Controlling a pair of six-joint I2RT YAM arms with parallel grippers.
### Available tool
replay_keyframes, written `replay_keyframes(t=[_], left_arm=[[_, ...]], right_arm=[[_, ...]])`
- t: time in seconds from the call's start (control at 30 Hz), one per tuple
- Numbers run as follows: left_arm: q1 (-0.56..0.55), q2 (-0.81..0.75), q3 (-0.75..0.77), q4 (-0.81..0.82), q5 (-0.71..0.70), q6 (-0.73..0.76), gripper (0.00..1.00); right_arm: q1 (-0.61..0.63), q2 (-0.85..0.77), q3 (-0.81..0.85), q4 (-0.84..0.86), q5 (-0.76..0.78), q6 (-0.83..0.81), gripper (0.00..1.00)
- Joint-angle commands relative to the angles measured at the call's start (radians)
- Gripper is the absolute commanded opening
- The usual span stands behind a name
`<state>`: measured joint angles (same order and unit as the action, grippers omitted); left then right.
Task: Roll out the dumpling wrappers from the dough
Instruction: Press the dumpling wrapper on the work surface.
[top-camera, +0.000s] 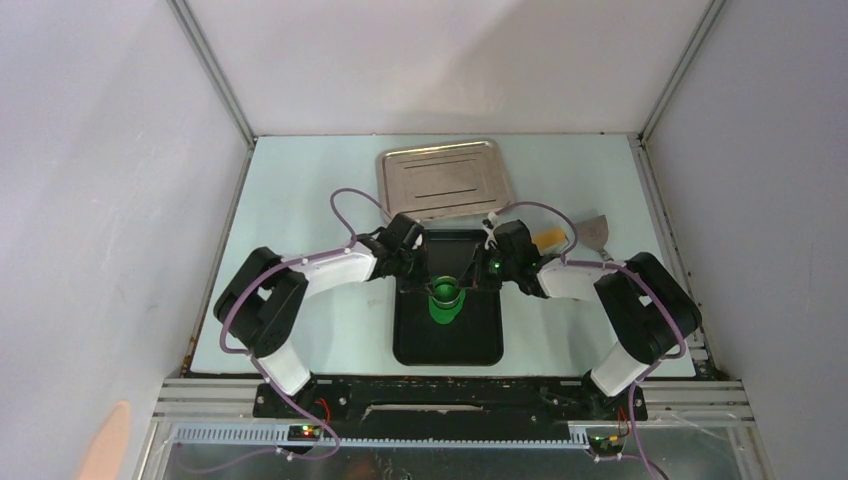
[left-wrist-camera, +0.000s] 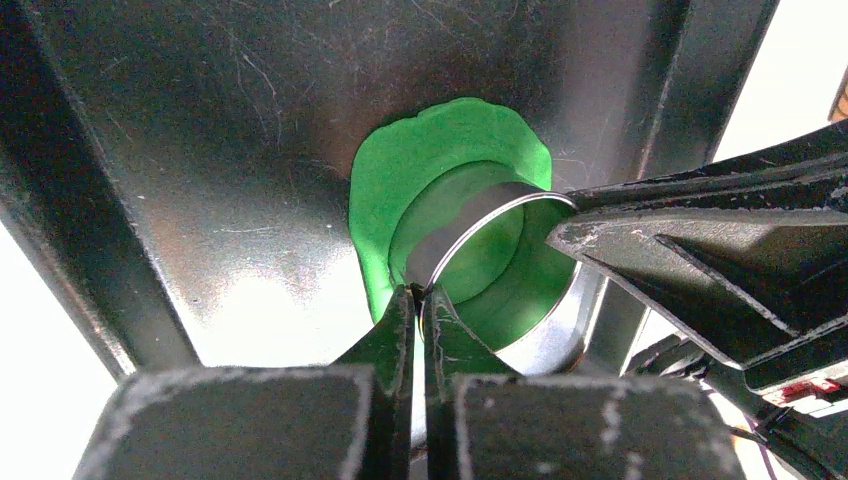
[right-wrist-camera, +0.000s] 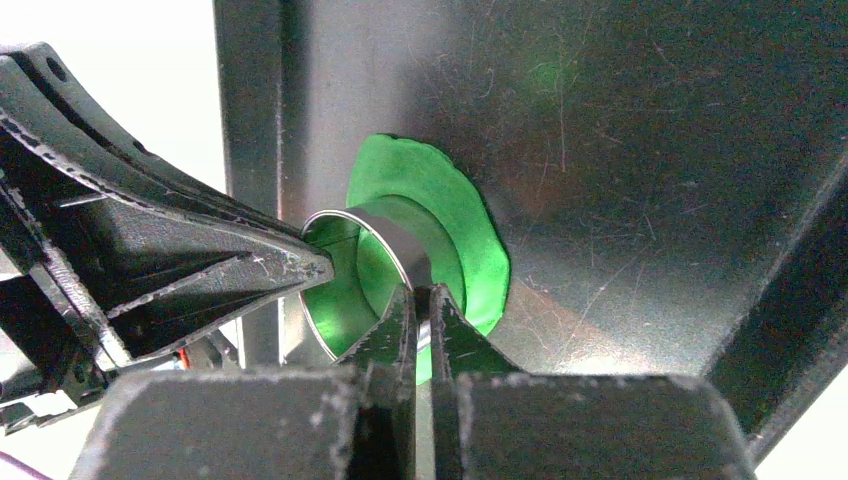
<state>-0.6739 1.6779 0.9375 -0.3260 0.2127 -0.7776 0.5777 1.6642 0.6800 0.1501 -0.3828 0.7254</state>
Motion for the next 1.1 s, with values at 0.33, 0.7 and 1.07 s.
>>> replay_keyframes(t=[0.33, 0.7, 1.07], left_arm=[[-0.011, 0.114, -0.037, -0.143, -0.107, 0.043, 0.00], [-0.028, 0.042, -0.082, -0.163, -0.109, 0.037, 0.00], [-0.028, 0.185, -0.001, -0.144, -0.116, 0.059, 0.00]], right_arm=[[0.047, 0.094, -0.091, -0.316, 0.194, -0.055, 0.00], [0.021, 0.148, -0.074, -0.311, 0.196, -0.071, 0.00], [0.050, 0.042, -0.110, -0.352, 0.236, -0.053, 0.00]])
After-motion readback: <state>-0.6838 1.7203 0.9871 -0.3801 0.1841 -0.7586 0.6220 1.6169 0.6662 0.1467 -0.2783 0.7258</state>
